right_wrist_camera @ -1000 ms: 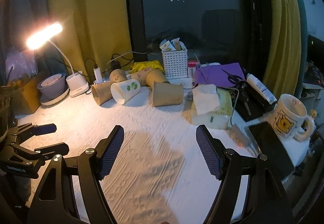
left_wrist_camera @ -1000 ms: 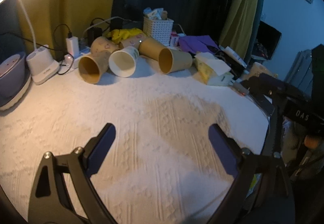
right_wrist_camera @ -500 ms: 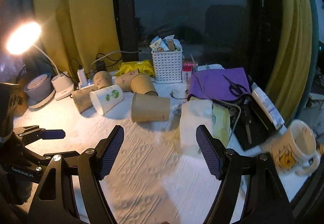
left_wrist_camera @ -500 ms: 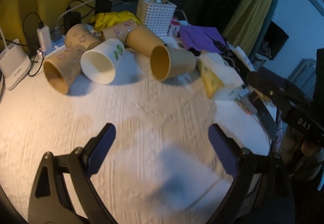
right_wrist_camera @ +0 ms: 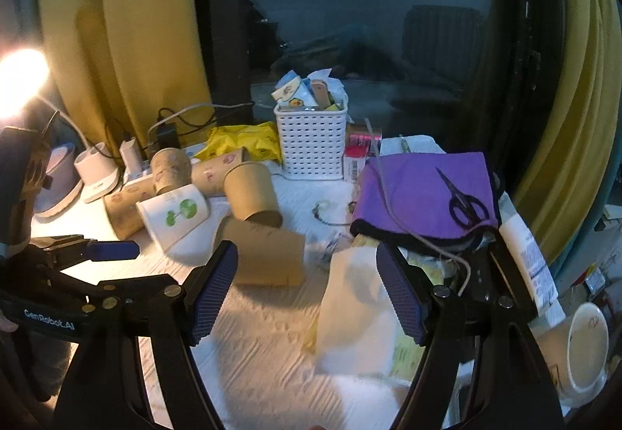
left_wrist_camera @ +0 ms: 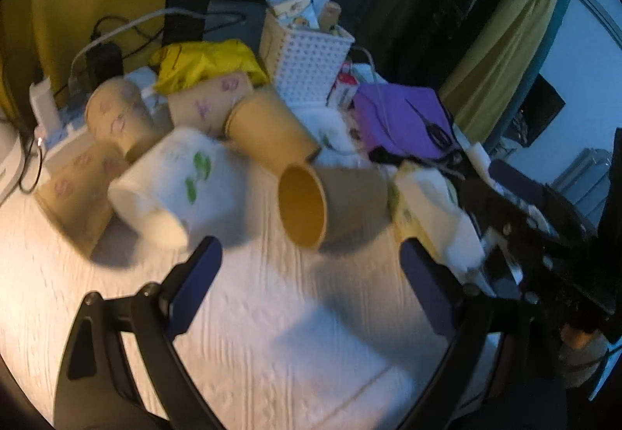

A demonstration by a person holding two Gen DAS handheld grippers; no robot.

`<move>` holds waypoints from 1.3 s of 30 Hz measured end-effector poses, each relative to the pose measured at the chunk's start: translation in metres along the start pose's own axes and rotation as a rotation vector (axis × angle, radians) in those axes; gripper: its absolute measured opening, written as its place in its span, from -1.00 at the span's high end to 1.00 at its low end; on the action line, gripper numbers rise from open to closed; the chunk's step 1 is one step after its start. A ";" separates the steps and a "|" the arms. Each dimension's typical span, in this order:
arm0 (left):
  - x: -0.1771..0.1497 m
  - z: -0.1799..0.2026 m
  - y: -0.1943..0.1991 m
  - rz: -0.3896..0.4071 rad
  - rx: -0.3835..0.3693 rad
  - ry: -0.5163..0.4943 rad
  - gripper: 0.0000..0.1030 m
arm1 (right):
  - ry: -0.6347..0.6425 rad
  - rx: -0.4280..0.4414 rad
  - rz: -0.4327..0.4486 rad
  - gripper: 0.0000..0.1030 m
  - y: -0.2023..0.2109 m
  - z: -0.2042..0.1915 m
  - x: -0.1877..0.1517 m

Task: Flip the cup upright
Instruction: 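Move the left gripper toward the tipped brown paper cup among the cups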

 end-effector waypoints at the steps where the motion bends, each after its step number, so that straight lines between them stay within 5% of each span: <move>1: 0.005 0.001 -0.004 0.001 -0.004 0.004 -0.82 | 0.000 0.000 -0.001 -0.48 -0.004 0.001 0.002; 11: 0.040 -0.004 -0.040 0.012 0.002 0.040 -0.82 | -0.006 -0.026 -0.007 -0.48 -0.039 0.021 0.019; 28: 0.050 -0.030 -0.096 -0.046 0.058 0.168 -0.81 | -0.046 -0.109 0.013 -0.48 -0.062 0.069 0.035; 39: 0.057 -0.016 -0.114 -0.025 0.078 0.128 -0.81 | -0.061 -0.091 0.009 -0.48 -0.074 0.071 0.030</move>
Point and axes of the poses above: each gripper's, at about its wrist camera, not at the fingertips, and y roughly against the way its jaws point, z to its right, x to its top, the point moved 8 cm from there along -y, roughly the way its jaws point, and after that the axes turned 12 degrees about z, right-handed, at the moved point
